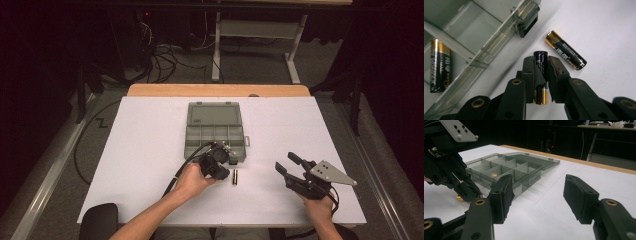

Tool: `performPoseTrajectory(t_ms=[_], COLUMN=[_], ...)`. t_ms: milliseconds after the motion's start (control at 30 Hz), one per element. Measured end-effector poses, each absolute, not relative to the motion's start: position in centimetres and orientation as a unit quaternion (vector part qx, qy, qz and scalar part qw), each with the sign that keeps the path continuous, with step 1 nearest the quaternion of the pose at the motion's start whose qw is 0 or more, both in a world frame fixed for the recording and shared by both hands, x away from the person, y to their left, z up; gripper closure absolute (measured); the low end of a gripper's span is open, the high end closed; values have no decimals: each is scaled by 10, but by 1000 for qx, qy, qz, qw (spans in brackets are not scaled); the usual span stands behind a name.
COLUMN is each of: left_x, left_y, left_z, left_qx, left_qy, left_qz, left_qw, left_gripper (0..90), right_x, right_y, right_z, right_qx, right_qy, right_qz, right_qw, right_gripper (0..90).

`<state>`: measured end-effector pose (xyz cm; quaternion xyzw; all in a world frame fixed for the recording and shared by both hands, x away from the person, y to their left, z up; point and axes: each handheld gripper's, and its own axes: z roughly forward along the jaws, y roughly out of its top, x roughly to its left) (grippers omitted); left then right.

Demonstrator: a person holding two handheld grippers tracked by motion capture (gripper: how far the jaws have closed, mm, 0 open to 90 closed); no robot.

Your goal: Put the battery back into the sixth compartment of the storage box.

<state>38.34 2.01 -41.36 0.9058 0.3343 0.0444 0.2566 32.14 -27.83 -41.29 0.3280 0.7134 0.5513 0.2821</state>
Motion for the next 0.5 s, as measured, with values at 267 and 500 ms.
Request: performPoseTrajectory(t_ms=[267,500], left_x=[383,389], left_y=[34,43], left_z=[-400,-384], left_qx=[899,891], left_qy=[341,345], left_qz=[53,57], left_qw=[271,289], left_gripper=[763,762], right_x=[320,321], right_y=[-277,-277], right_z=[-412,-413], right_qx=[323,316], right_qy=[715,718], right_qz=[553,554], right_qw=[280,279], right_gripper=[427,427])
